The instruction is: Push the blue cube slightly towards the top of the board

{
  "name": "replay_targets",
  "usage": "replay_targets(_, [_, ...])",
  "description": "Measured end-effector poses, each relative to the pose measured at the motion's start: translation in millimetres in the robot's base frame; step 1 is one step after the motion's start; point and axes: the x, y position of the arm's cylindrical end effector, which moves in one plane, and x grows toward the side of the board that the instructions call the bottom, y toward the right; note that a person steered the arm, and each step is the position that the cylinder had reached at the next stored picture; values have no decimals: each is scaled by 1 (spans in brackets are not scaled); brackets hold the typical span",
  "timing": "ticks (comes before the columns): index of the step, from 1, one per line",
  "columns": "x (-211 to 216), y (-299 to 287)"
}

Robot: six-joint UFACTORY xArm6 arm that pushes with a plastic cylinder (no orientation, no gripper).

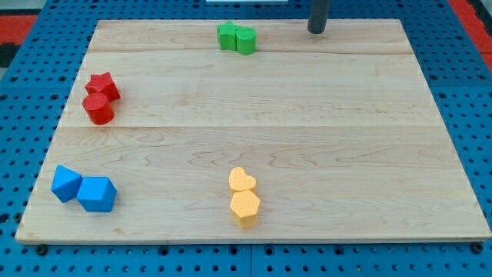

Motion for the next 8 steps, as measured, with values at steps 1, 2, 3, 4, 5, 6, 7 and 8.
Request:
replay_targets(1, [0, 0])
replay_targets(2, [30, -17])
replay_targets(3, [79, -37])
replay_targets(4, [141, -45])
replay_targets(5, [177, -71])
replay_targets(6, [194, -146])
replay_targets(7, [218, -210])
replay_targets(8, [282, -227])
